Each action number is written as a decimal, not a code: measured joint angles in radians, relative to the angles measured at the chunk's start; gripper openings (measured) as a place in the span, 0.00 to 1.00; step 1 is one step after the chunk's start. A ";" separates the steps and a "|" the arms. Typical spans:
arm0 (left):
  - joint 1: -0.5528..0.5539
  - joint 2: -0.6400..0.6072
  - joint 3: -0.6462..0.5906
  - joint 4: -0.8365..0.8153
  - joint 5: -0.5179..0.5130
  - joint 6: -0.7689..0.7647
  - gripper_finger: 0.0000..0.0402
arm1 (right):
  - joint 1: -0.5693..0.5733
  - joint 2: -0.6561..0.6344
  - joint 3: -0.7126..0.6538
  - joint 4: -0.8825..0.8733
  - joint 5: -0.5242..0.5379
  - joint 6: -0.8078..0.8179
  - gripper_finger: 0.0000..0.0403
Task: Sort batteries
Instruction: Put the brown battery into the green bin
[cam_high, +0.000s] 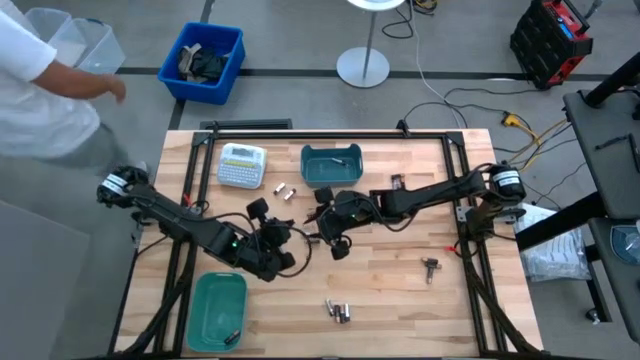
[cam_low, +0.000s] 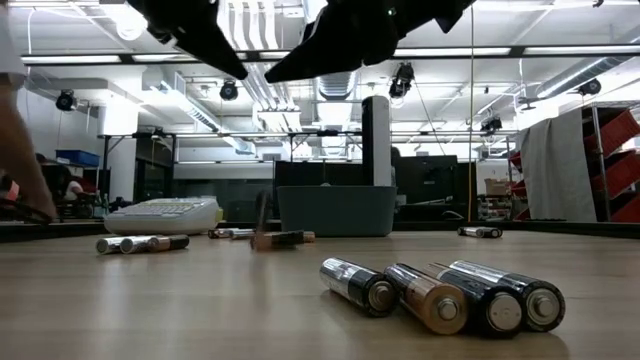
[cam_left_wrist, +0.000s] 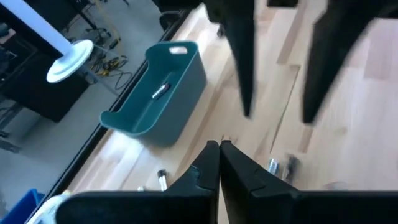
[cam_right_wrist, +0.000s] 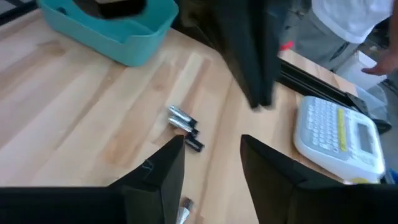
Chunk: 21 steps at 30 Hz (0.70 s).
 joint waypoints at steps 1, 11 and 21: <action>0.000 -0.009 0.000 -0.016 0.000 -0.005 0.01 | -0.005 0.000 0.000 -0.002 0.002 -0.003 0.38; -0.009 -0.027 -0.019 -0.073 0.287 -0.063 0.00 | -0.082 0.000 -0.037 -0.265 -0.232 0.136 0.32; -0.070 -0.020 -0.025 -0.070 0.374 -0.138 0.00 | 0.195 0.034 -0.195 -0.023 -0.316 0.105 0.32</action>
